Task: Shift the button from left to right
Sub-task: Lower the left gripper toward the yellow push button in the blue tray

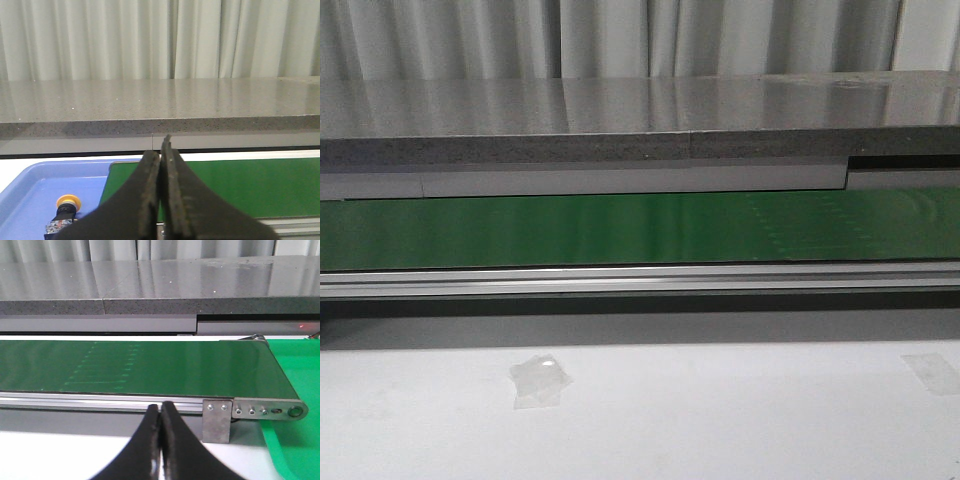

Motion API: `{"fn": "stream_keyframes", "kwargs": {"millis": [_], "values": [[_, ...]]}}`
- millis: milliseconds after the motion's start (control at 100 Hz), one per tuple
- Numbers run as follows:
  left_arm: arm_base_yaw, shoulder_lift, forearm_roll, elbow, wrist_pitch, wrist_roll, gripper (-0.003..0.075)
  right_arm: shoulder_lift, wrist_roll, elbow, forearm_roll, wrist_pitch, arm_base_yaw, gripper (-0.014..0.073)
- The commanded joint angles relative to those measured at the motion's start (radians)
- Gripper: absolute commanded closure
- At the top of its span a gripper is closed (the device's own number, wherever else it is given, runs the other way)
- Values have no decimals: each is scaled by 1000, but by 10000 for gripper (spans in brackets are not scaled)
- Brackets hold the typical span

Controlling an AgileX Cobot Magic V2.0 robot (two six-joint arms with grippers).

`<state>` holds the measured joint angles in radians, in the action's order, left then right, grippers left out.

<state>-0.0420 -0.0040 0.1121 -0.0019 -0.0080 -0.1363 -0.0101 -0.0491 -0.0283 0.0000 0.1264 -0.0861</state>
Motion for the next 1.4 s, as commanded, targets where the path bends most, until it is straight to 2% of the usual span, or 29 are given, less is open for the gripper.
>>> {"fn": "stream_keyframes", "kwargs": {"millis": [0,380,550,860,1190,1390], "values": [[-9,-33,-6,47,-82,-10,740,-19,5,16,-14,-88,-3,661],[-9,-33,-6,36,-82,-10,740,-19,5,16,-14,-88,-3,661],[-9,-20,-6,-55,-39,-10,740,-19,5,16,-14,-88,-3,661],[-9,197,-21,-413,327,-10,740,-19,5,16,-14,-88,-3,661],[-9,589,-14,-838,885,-10,740,-19,5,16,-14,-88,-3,661],[-9,788,-14,-988,1082,30,740,-19,5,16,-14,-88,-3,661]]}}
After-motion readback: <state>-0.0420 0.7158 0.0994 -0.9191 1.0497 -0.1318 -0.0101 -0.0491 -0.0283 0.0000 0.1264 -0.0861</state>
